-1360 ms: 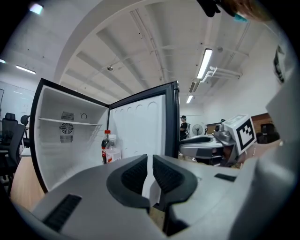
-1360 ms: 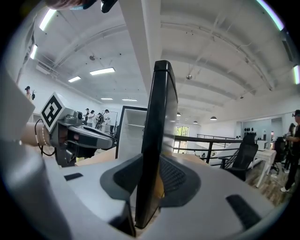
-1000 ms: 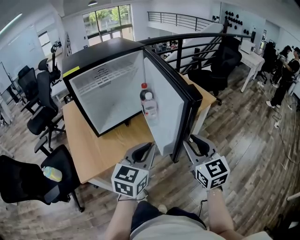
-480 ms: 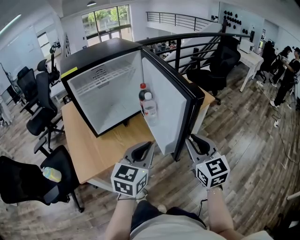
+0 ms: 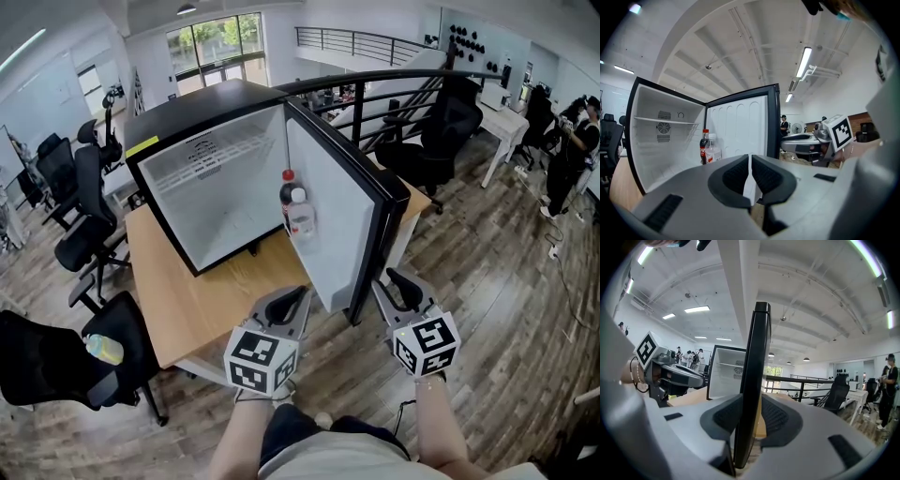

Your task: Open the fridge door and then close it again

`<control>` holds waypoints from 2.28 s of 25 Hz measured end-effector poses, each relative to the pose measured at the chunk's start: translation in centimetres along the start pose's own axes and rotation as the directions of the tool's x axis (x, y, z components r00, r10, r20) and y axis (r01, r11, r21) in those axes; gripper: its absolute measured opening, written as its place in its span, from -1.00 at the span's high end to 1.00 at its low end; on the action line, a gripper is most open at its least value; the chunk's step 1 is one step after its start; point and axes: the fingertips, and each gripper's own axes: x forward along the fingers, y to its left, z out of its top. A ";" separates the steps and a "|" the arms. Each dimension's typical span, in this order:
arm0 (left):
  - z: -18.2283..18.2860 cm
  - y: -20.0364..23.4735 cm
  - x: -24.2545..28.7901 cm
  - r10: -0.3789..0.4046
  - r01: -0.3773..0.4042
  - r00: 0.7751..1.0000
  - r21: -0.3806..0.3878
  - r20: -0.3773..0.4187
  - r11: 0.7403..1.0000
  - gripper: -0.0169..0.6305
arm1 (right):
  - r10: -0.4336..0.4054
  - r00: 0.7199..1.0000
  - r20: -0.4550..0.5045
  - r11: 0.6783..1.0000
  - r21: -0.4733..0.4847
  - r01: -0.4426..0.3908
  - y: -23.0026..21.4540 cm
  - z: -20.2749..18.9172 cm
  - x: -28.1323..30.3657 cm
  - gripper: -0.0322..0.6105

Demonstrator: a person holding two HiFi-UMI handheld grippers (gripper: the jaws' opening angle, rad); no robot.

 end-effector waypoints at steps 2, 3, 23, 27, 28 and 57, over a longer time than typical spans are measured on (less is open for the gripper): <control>0.2 -0.1 -0.1 0.001 -0.001 1.000 0.002 0.003 1.000 0.88 | 0.013 1.000 0.000 1.000 -0.004 -0.013 0.1 0.1 0.0 0.57; 0.3 -0.1 -0.2 0.002 -0.002 1.000 0.002 0.004 1.000 0.88 | 0.022 1.000 0.002 1.000 -0.006 -0.022 0.2 0.2 0.0 0.57; -0.6 5.0 -4.8 0.175 -0.174 0.985 -0.049 0.001 0.984 0.88 | 0.351 0.933 0.080 0.936 -0.071 -0.346 10.0 2.7 3.8 0.34; -1.0 7.6 -6.6 0.221 -0.220 0.975 -0.061 -0.001 0.973 0.88 | 0.405 0.910 0.092 0.914 -0.082 -0.398 13.5 3.5 5.8 0.33; -1.0 8.3 -7.1 0.231 -0.231 0.973 -0.063 -0.001 0.971 0.88 | 0.411 0.907 0.096 0.911 -0.085 -0.404 14.2 3.7 6.4 0.32; 0.5 24.7 -14.4 0.398 -0.394 0.917 -0.100 0.031 0.914 0.88 | 0.456 0.876 0.154 0.888 -0.143 -0.437 25.2 11.4 20.2 0.72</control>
